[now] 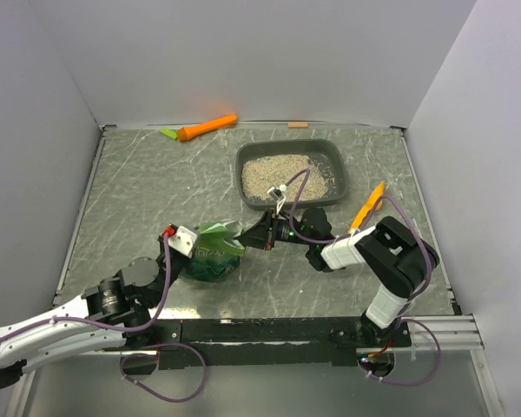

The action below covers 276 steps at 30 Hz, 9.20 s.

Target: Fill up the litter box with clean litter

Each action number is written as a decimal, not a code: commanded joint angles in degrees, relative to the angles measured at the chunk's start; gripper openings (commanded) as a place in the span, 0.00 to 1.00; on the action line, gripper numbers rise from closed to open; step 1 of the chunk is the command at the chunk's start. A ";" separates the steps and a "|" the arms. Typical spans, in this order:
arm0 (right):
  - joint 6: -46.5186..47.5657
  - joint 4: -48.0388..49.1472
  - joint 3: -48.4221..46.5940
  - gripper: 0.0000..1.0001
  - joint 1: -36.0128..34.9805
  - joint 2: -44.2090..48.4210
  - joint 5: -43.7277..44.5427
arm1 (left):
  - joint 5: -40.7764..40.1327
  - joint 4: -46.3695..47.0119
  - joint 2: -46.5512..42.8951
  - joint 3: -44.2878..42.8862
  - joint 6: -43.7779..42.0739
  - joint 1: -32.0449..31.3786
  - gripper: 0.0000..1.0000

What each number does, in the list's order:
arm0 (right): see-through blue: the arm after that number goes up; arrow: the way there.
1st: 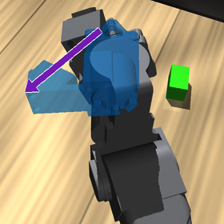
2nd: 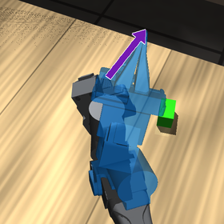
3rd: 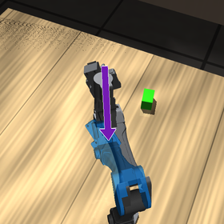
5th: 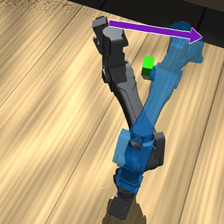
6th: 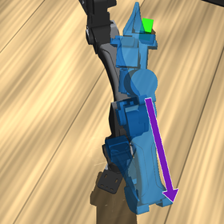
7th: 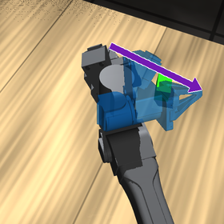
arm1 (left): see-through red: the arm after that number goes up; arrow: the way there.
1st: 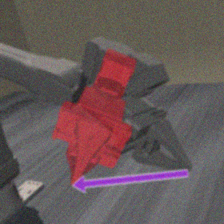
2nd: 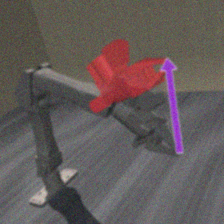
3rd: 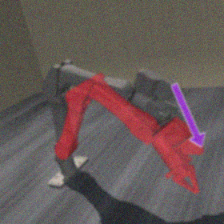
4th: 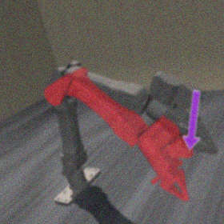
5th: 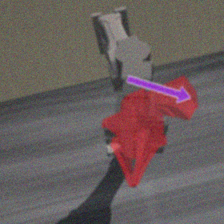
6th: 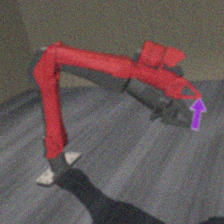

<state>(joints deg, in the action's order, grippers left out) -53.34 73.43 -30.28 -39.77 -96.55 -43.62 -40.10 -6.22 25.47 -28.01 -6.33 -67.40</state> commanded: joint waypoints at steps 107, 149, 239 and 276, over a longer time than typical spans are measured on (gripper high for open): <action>46.93 -58.13 -1.11 0.00 15.16 47.33 -14.84 | 20.93 17.38 8.09 -2.14 12.65 2.53 0.05; 38.31 -61.65 9.54 0.00 15.25 66.49 -9.03 | 54.32 53.06 13.28 18.17 20.21 17.99 0.61; 41.91 -107.62 -24.64 0.59 -3.01 46.29 14.26 | 68.14 -12.50 0.10 10.08 67.24 23.27 0.01; 66.97 -105.33 -24.21 0.61 -36.61 31.52 38.34 | 58.64 -22.79 -0.25 4.45 67.24 23.19 0.01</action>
<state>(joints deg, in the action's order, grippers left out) 11.90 -33.28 -57.04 -75.99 -63.66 -6.57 20.01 -24.75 24.60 -22.98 61.10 -44.31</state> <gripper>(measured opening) 0.610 0.026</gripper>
